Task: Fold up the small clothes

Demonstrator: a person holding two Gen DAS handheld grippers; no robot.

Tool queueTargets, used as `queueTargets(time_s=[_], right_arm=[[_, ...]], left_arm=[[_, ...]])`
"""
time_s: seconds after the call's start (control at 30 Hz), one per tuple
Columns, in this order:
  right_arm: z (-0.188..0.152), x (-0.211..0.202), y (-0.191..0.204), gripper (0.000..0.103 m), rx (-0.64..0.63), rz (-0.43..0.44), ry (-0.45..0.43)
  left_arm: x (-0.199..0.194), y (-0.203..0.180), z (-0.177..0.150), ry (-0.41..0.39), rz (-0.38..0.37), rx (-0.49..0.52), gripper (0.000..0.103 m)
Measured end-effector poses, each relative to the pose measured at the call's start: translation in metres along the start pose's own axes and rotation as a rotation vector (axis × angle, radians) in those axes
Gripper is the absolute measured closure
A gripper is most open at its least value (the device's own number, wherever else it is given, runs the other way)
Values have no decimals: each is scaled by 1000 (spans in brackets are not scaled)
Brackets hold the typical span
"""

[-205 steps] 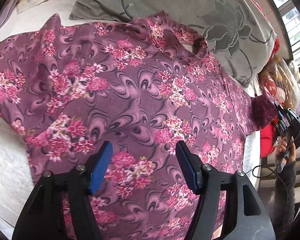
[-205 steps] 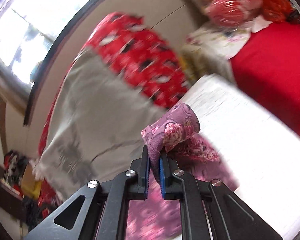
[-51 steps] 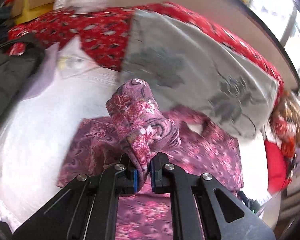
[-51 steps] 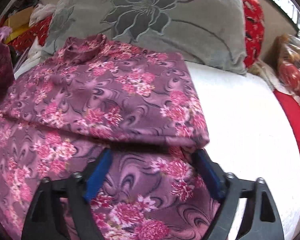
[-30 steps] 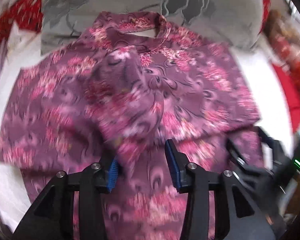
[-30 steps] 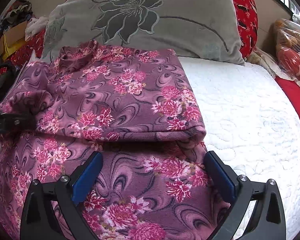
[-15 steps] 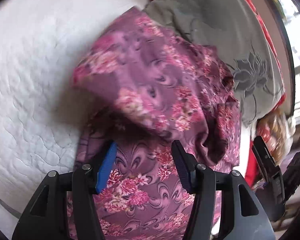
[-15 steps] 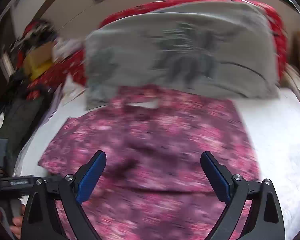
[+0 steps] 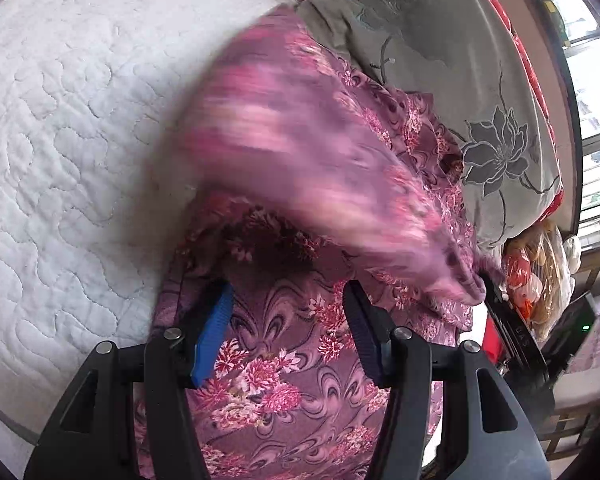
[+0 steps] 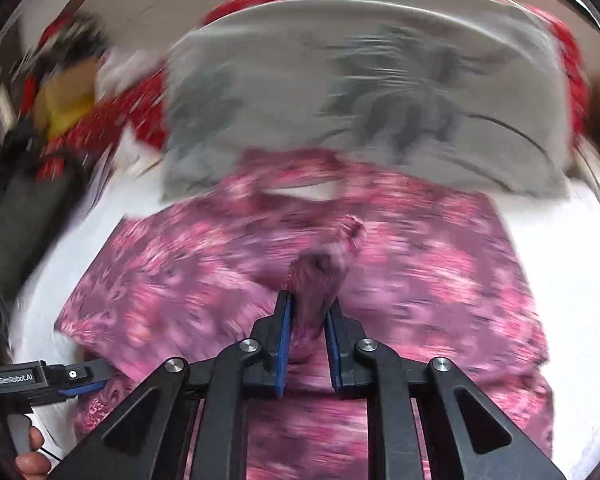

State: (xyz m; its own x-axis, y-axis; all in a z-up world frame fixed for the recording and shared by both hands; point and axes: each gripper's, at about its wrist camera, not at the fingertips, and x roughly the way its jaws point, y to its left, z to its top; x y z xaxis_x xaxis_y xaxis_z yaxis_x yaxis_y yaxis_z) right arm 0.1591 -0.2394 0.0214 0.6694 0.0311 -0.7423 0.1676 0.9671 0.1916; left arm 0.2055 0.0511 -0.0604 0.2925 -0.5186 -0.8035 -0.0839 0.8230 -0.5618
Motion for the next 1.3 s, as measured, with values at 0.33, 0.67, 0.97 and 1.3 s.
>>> queueTargets(time_s=[0.33, 0.67, 0.97, 1.3], right_arm=[[-45, -22, -160, 35, 660, 187, 12], [2, 8, -121, 94, 530, 283, 45], [9, 4, -187, 81, 460, 1, 27], [-6, 6, -183, 89, 552, 195, 20]], left_arm=[[-14, -10, -5, 3, -133, -20, 47], [-7, -21, 29, -46, -86, -52, 47], [4, 2, 27, -13, -111, -119, 47], [0, -22, 36, -36, -61, -58, 56]])
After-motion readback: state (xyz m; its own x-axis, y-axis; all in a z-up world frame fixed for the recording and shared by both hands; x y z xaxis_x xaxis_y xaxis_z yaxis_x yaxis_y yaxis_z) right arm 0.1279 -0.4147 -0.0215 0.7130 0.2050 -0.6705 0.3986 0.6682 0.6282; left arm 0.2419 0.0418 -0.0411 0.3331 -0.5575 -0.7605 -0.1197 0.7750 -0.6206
